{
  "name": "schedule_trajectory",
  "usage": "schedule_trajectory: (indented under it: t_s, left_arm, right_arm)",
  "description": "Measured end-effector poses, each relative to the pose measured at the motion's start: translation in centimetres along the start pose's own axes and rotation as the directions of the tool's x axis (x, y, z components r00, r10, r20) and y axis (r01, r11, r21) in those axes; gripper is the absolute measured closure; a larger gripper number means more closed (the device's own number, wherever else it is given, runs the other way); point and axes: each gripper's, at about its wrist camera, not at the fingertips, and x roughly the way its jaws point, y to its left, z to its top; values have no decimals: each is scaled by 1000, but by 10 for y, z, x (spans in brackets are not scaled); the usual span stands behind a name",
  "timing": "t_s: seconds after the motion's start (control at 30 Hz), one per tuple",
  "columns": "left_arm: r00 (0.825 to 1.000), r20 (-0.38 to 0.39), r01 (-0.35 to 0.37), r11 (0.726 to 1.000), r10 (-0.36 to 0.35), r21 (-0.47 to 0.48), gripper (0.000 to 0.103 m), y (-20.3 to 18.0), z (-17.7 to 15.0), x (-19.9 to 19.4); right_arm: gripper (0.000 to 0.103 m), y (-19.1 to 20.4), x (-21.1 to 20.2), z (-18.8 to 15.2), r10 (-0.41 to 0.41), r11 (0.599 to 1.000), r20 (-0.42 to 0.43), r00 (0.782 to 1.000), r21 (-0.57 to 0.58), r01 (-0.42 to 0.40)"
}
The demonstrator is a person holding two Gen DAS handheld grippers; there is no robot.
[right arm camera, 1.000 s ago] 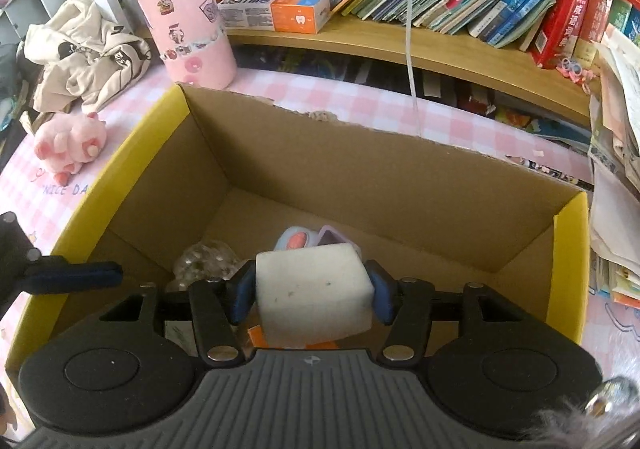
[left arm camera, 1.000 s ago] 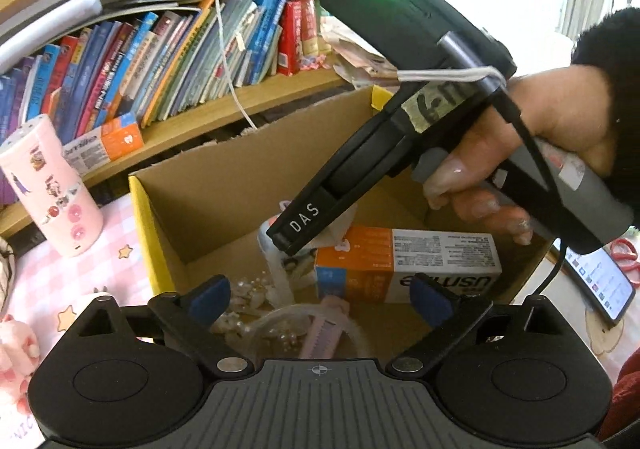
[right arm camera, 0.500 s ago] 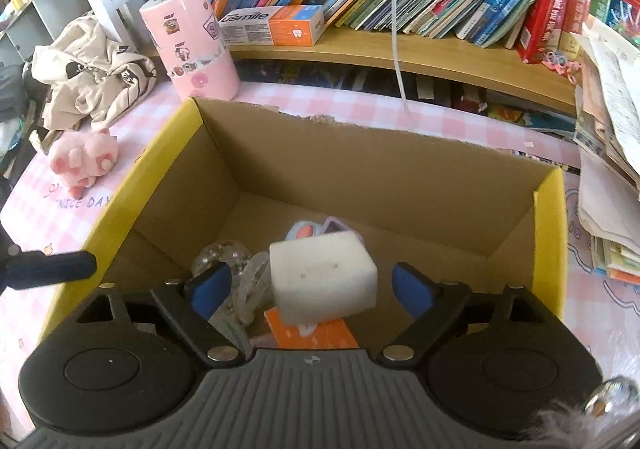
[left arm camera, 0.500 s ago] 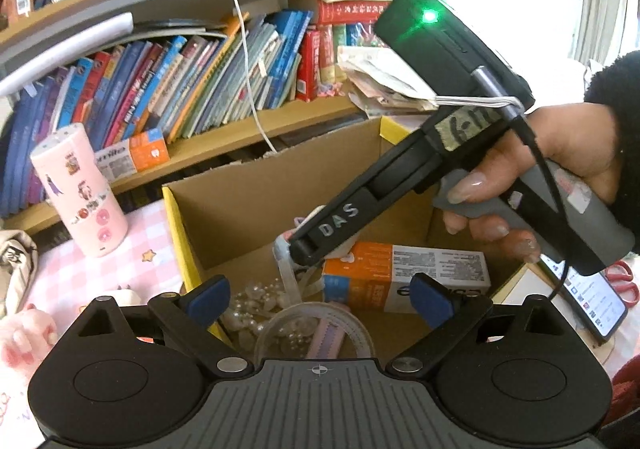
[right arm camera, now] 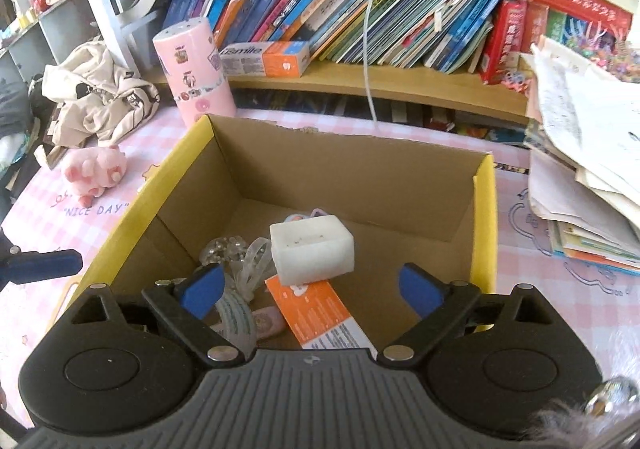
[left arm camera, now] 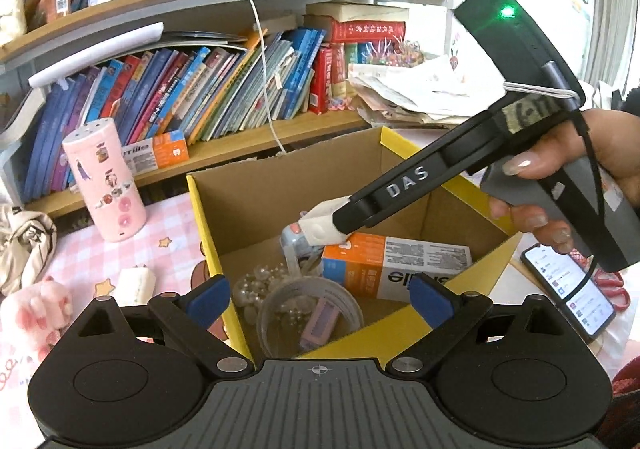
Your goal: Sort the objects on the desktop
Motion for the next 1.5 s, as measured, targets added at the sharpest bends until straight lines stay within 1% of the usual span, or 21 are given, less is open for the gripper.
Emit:
schedule_trajectory:
  t_s: [0.13, 0.37, 0.57, 0.73, 0.97, 1.2, 1.33, 1.5]
  left_arm:
    - [1000, 12, 14, 1000, -13, -6, 5, 1, -3, -7]
    - [998, 35, 52, 998, -52, 24, 5, 3, -12, -24]
    - [994, 59, 93, 994, -96, 53, 5, 10, -20, -43]
    - [991, 68, 115, 992, -119, 57, 5, 23, -27, -56]
    - [987, 65, 140, 988, -144, 58, 5, 41, -38, -69]
    - [982, 62, 174, 982, -179, 78, 5, 49, -46, -78]
    - [978, 55, 196, 977, -201, 86, 5, 52, -51, -82]
    - [976, 28, 214, 973, -218, 86, 5, 57, -60, -83]
  right_arm:
    - [8, 4, -13, -6, -19, 1000, 23, 1000, 5, 18]
    - [8, 16, -37, -14, -83, 996, 72, 994, 25, 81]
    - [5, 33, -61, -25, -154, 987, 122, 981, 54, 148]
    - [4, 47, -78, -38, -204, 976, 143, 968, 103, 191]
    - [4, 57, -96, -63, -269, 948, 129, 954, 208, 240]
    - [3, 70, -106, -94, -334, 912, 88, 939, 282, 298]
    - [2, 79, -105, -111, -365, 894, 59, 929, 299, 332]
    - [2, 94, -97, -132, -386, 880, 22, 922, 310, 361]
